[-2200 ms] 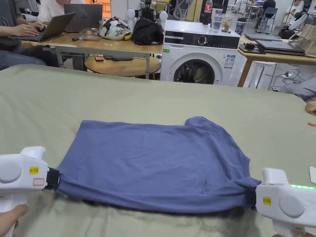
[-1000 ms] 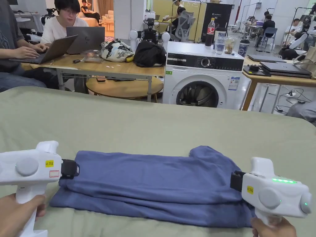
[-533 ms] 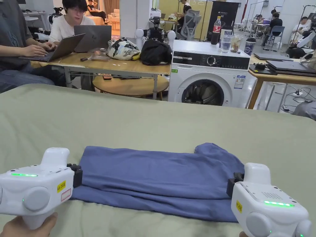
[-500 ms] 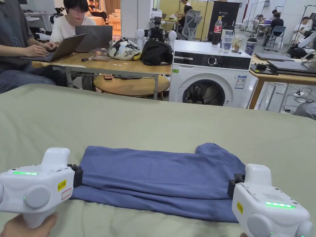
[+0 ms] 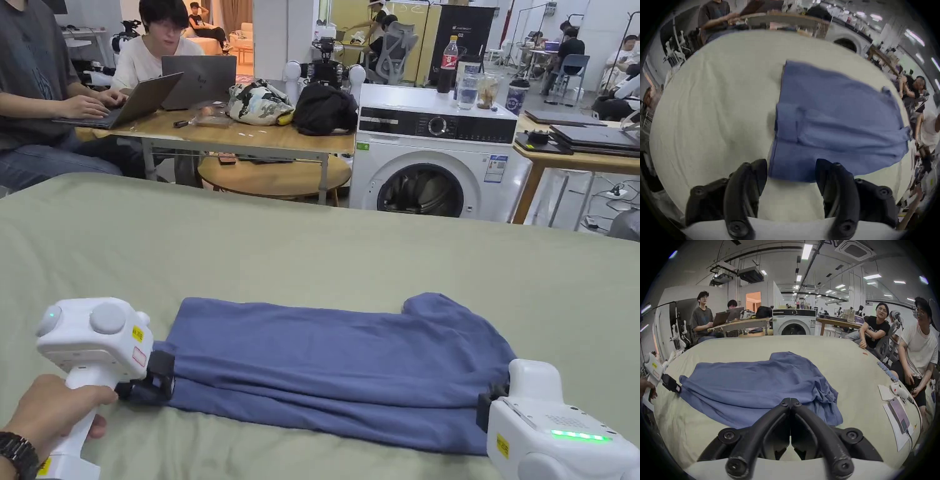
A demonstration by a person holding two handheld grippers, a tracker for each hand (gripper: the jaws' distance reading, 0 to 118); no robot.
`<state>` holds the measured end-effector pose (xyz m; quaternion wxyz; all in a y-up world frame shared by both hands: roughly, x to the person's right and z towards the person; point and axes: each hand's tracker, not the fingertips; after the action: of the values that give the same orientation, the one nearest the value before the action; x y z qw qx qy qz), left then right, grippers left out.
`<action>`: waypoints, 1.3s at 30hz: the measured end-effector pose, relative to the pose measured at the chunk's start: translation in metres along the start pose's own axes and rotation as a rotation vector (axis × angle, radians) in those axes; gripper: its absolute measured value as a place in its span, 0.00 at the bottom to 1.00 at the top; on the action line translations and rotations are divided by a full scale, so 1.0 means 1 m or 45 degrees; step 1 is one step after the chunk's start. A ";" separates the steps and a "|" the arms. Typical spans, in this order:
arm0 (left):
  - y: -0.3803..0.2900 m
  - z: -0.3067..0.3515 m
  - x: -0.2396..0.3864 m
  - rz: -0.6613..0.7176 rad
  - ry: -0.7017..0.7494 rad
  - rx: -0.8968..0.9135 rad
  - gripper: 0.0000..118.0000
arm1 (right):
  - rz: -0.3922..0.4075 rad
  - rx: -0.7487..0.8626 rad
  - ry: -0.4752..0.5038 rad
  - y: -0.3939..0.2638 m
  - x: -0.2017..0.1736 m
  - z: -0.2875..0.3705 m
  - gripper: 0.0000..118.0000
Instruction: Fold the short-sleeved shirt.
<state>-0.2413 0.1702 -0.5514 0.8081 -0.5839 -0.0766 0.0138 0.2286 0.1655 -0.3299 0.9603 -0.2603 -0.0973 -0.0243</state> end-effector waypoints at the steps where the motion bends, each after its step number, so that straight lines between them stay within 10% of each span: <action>1: 0.000 -0.012 0.002 -0.017 0.028 -0.079 0.51 | 0.003 -0.008 -0.006 -0.001 0.001 0.000 0.00; 5: -0.024 -0.003 0.021 -0.050 0.086 0.063 0.44 | 0.003 -0.030 -0.013 -0.001 0.011 0.000 0.00; 10: -0.050 0.010 0.042 -0.158 0.051 0.125 0.01 | -0.001 -0.084 -0.026 0.013 0.033 -0.012 0.00; 14: -0.055 0.020 0.029 -0.142 0.012 0.178 0.01 | -0.045 -0.239 -0.040 0.030 0.065 -0.036 0.41; 18: -0.069 0.034 0.022 -0.104 -0.027 0.242 0.01 | -0.082 -0.369 -0.026 0.029 0.094 -0.071 0.43; 24: -0.071 0.038 0.018 -0.088 -0.051 0.253 0.01 | -0.008 -0.685 0.060 -0.004 0.099 -0.116 0.37; 27: -0.073 0.038 0.021 -0.099 -0.049 0.254 0.01 | 0.014 -0.582 0.056 -0.006 0.093 -0.105 0.05; 39: -0.084 0.073 0.016 -0.078 -0.092 0.367 0.01 | 0.101 -0.459 0.048 0.011 0.080 -0.048 0.02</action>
<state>-0.2415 0.2140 -0.4482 0.8803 -0.4583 -0.1205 0.0210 0.3162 0.1511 -0.3603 0.9000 -0.4312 -0.0630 -0.0082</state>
